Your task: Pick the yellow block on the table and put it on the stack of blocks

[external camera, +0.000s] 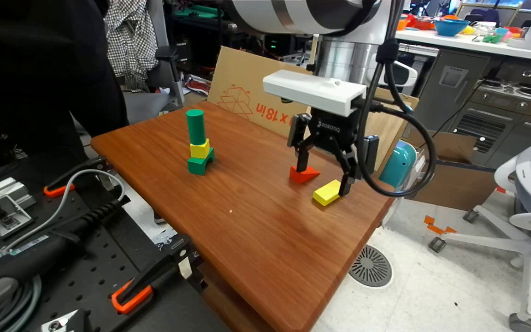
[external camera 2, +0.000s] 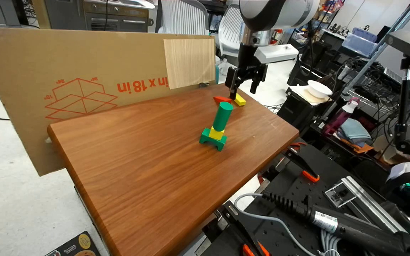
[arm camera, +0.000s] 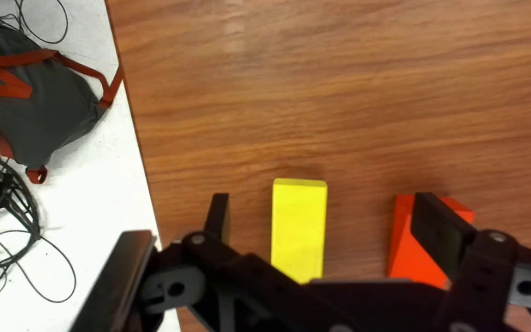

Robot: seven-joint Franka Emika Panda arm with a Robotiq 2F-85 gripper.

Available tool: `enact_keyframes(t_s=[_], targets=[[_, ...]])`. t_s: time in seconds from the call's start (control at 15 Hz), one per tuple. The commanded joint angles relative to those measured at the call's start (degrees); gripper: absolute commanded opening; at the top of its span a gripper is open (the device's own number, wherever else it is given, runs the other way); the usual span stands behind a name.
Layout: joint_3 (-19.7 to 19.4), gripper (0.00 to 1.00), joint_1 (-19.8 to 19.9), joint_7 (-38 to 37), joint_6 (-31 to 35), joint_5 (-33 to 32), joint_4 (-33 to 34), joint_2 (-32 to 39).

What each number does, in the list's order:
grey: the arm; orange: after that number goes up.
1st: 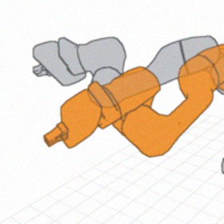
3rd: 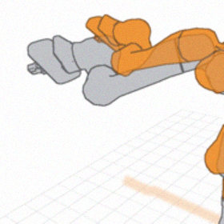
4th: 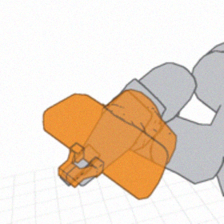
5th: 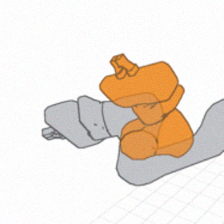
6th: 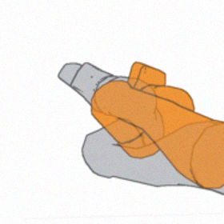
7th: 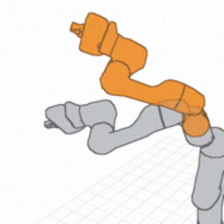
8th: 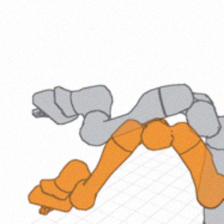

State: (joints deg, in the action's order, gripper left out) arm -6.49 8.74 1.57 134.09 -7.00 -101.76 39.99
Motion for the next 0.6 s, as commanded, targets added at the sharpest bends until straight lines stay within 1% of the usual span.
enact_keyframes(t_s=[0.0, 0.2, 0.53], targets=[[1.1, 1.00, 2.4, 4.5, -1.3, 2.2, 5.1, 3.2], [1.4, 1.00, 3.4, 6.3, -2.4, 2.7, 7.6, 5.1], [1.4, 1.00, 3.4, 7.0, -3.0, 2.4, 11.4, 8.7]])
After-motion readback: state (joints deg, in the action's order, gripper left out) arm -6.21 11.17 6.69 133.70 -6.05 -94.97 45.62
